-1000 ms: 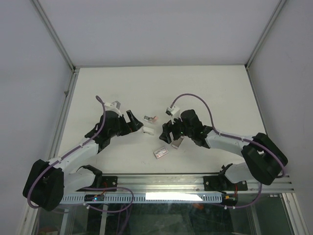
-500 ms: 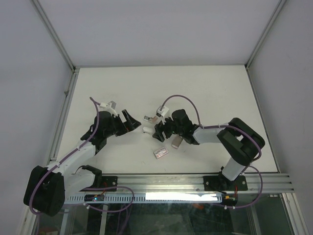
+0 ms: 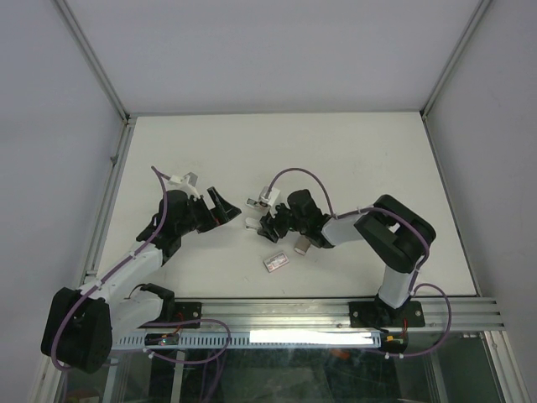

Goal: Load the staples into the stapler

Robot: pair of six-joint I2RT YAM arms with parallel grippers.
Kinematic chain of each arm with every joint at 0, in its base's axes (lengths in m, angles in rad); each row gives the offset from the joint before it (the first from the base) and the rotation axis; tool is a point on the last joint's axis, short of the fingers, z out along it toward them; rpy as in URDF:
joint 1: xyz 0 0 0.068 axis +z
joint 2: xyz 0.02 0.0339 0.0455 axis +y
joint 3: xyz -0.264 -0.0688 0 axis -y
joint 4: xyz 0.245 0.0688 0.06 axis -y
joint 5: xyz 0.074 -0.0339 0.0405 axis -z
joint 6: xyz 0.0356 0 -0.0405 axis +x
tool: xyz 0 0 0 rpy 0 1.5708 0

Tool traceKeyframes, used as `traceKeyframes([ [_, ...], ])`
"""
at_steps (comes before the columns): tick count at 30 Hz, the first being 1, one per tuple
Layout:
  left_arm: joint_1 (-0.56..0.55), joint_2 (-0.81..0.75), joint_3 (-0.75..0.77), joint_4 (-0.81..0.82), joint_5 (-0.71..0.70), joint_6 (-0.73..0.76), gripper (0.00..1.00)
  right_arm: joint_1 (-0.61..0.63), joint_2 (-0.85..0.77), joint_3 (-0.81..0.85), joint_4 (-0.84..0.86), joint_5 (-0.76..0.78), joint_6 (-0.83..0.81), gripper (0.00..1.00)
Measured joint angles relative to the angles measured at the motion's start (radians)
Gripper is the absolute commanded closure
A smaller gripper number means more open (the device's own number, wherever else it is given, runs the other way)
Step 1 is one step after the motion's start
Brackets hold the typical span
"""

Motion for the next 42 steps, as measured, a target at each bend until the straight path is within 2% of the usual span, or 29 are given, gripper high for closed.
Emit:
traceKeyframes([
  [6, 0.007, -0.013, 0.000, -0.001, 0.004, 0.000, 0.01, 0.025, 0.014, 0.000, 0.023, -0.011, -0.033, 0.60],
  [16, 0.013, -0.050, -0.004, -0.011, 0.004, -0.002, 0.01, 0.039, 0.014, -0.002, 0.030, -0.002, -0.052, 0.94],
  [19, 0.013, -0.072, -0.018, -0.010, 0.011, -0.009, 0.01, 0.048, -0.019, -0.025, 0.018, -0.002, -0.040, 1.00],
  [30, 0.012, -0.059, -0.043, 0.079, 0.213, -0.114, 0.01, 0.097, -0.430, -0.134, -0.042, 0.027, 0.026, 1.00],
  [42, -0.124, -0.005, 0.018, 0.165, 0.295, -0.161, 0.01, 0.132, -0.518, -0.135, -0.158, 0.034, 0.031, 1.00],
])
